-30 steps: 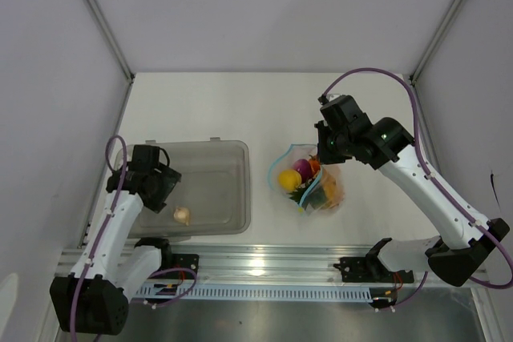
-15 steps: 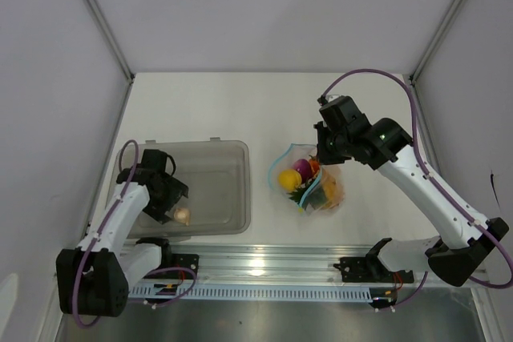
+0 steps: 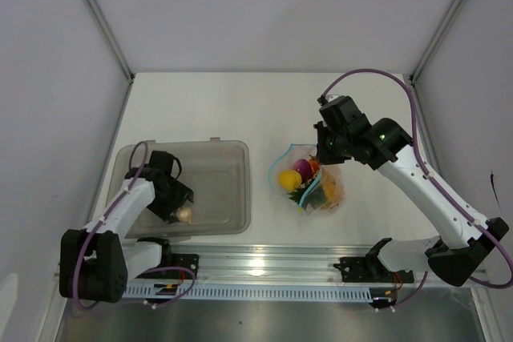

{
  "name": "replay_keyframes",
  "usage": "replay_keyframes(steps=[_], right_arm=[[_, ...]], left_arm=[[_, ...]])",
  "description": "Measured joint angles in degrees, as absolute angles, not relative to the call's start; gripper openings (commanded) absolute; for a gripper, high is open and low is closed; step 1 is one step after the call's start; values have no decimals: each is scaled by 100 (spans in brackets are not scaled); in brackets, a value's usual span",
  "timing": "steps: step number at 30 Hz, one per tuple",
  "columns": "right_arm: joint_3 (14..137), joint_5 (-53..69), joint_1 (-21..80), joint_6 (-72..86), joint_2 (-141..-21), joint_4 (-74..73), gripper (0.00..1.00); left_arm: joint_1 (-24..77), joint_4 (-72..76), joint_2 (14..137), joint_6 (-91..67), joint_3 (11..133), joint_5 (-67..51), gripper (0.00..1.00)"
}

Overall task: Place the food in the zip-top bag and seal the zipper
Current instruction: Pick up the fake vegetable from the bin.

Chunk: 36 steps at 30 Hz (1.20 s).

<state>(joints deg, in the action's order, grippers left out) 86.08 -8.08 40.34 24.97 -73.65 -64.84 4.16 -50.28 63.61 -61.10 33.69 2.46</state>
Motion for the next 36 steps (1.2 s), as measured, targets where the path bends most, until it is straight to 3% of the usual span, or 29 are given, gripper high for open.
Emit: replay_keyframes(steps=[6, 7, 13, 28, 36], right_arm=[[8608, -808, 4034, 2497, -7365, -6486, 0], [8608, -808, 4034, 2497, -7365, -6486, 0], [8608, -808, 4034, 2497, -7365, -6484, 0], [8608, -808, 4034, 2497, -7365, -6484, 0], [8608, -808, 4034, 2502, -7367, -6479, 0]], left_arm=[[554, -4873, 6549, -6154, 3341, 215, 61], [558, -4847, 6563, -6154, 3341, 213, 53], [567, -4759, 6556, -6195, 3332, 167, 32], [617, -4936, 6016, -6136, 3763, 84, 25], [1828, -4751, 5881, -6169, 4984, -239, 32]])
